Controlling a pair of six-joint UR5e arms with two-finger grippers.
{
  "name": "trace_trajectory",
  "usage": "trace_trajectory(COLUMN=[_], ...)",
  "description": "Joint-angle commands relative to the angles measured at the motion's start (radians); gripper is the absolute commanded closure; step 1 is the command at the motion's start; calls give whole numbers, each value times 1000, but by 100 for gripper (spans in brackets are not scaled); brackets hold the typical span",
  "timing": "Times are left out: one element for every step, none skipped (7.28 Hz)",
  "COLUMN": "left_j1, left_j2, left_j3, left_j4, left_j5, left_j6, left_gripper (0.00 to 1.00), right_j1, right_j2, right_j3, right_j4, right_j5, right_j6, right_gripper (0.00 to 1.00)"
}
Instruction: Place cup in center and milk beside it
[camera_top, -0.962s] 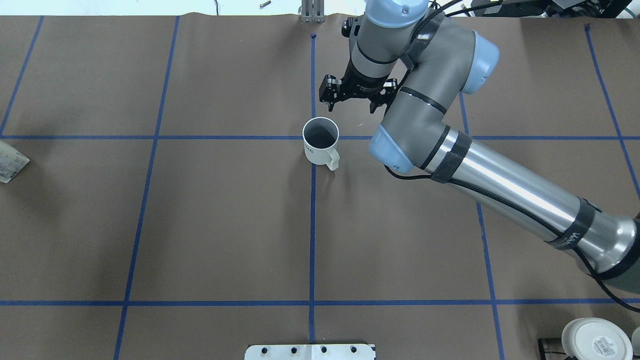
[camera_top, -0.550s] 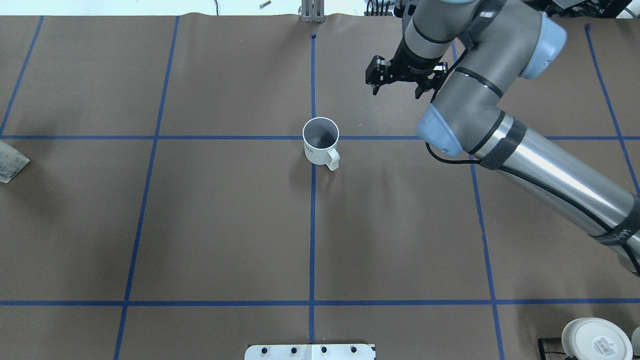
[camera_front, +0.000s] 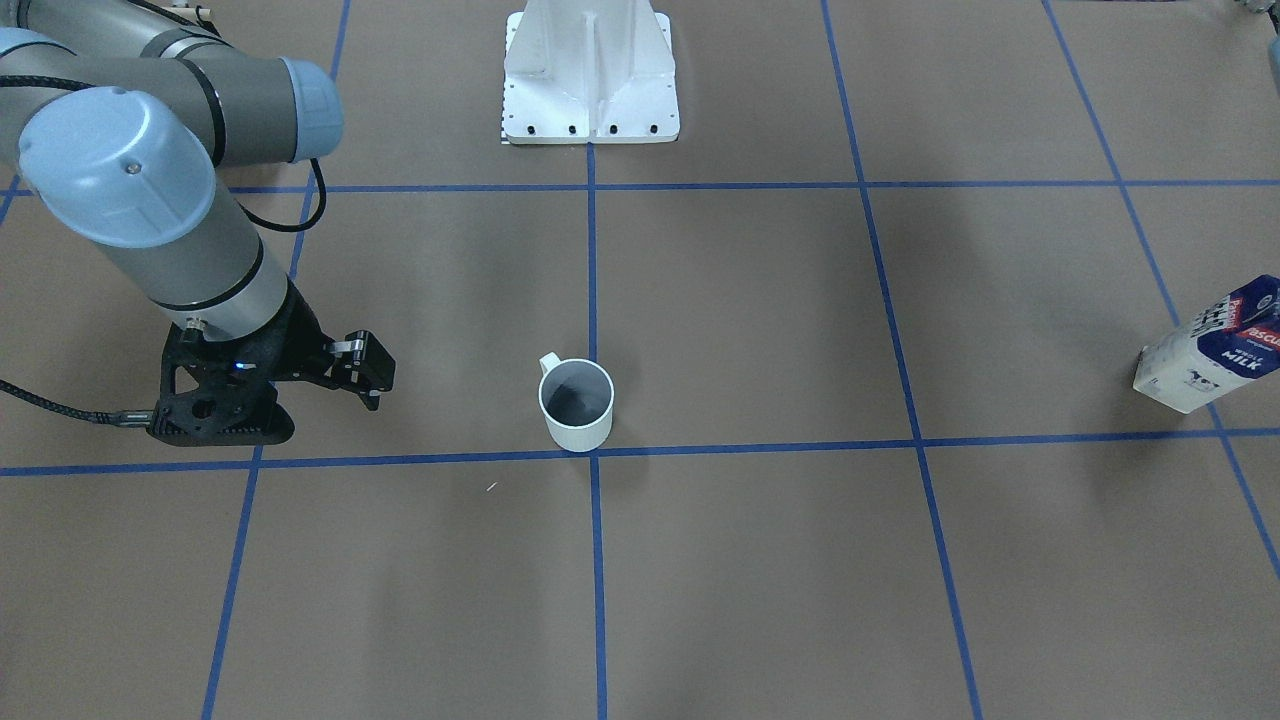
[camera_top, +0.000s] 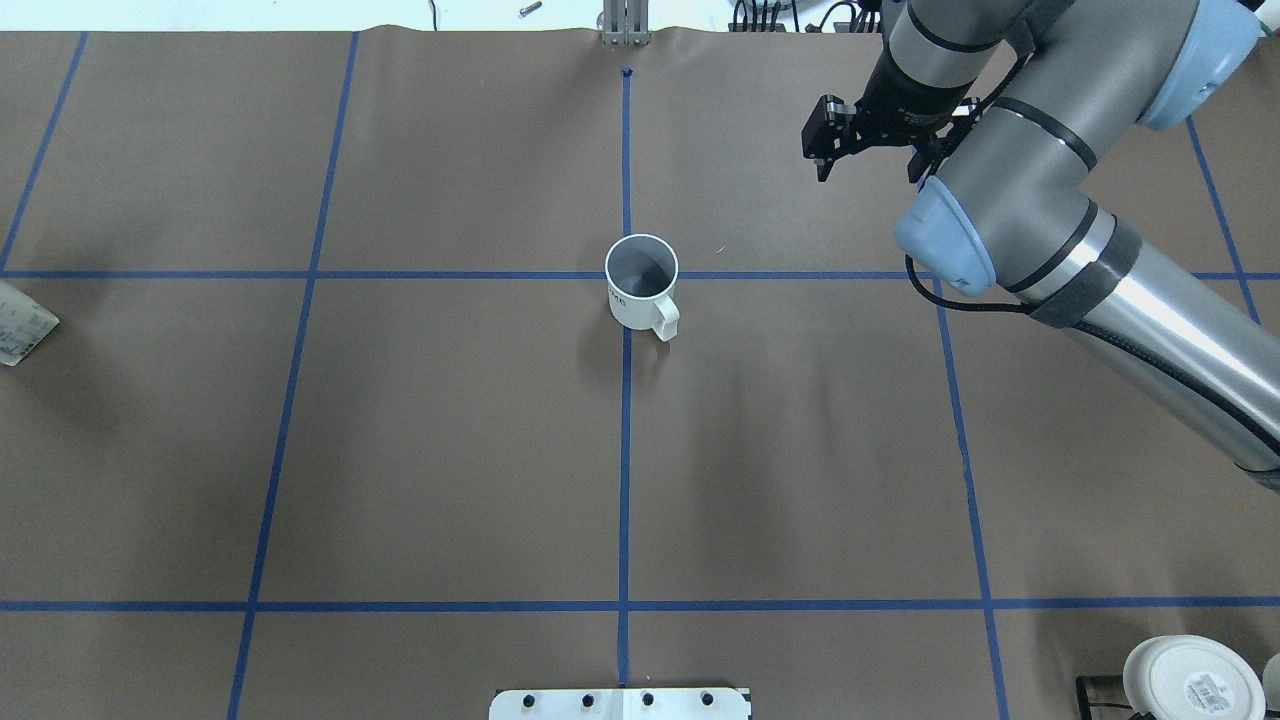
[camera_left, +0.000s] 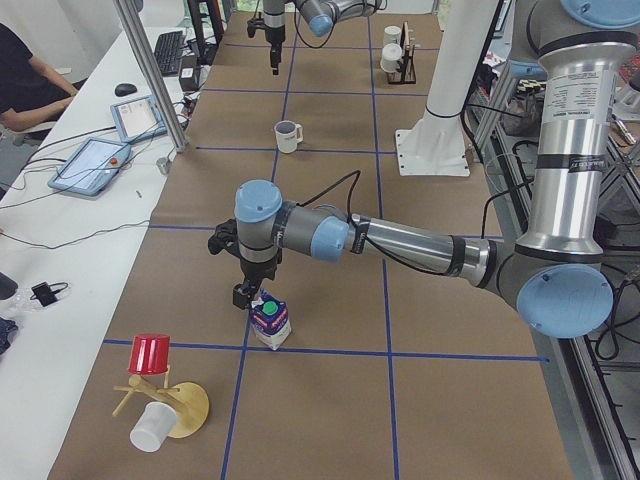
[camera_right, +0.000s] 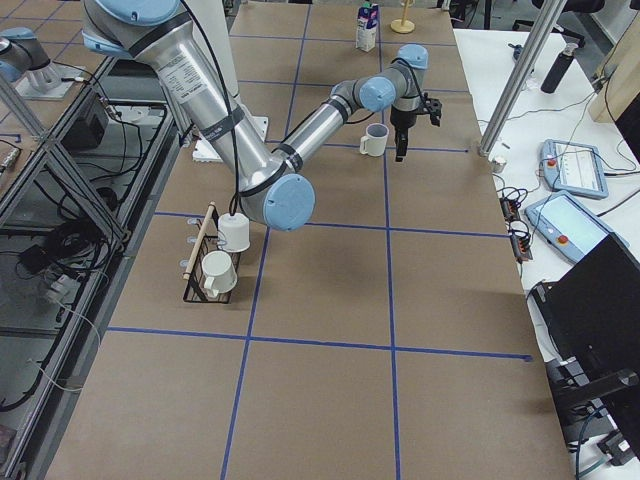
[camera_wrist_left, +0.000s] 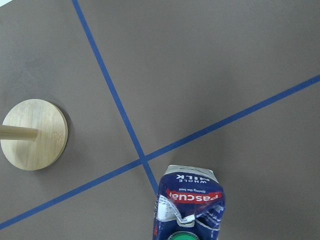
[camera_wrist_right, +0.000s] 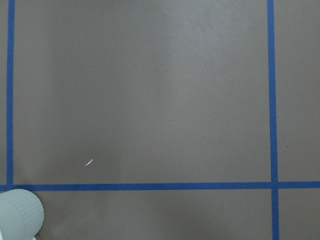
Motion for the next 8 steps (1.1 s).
trace_trajectory(left_j1=[45,47,47,47,47,47,48,48], left_j2=[-3,-5,-5,-5,-5,-5,-6,-6], left_j3=[17,28,43,66,98,123,129,129], left_j4=[-2,-9,-29,-55,-92,-127,-130,-130], left_j5=[-1,-1,-1,-1,-1,-1,-2,-5], left_j6=[1,2,4,4,6,2,-1,-1], left_gripper=[2,2,2,2,2,2,2,2], right_j1=[3,1,1,1,1,1,1,1], right_j2=[-7,-7,-7,-4,-6,-4,-6,-7], right_j3=[5,5,5,5,5,5,7,7], right_j4=[-4,-4,-4,-4,-4,-4,-4,-4], right_j5=[1,1,1,-1,-2,-2,-2,-1], right_j6=[-2,-2,-2,-1,4,7,7,7], right_gripper=[0,0,0,0,0,0,0,0])
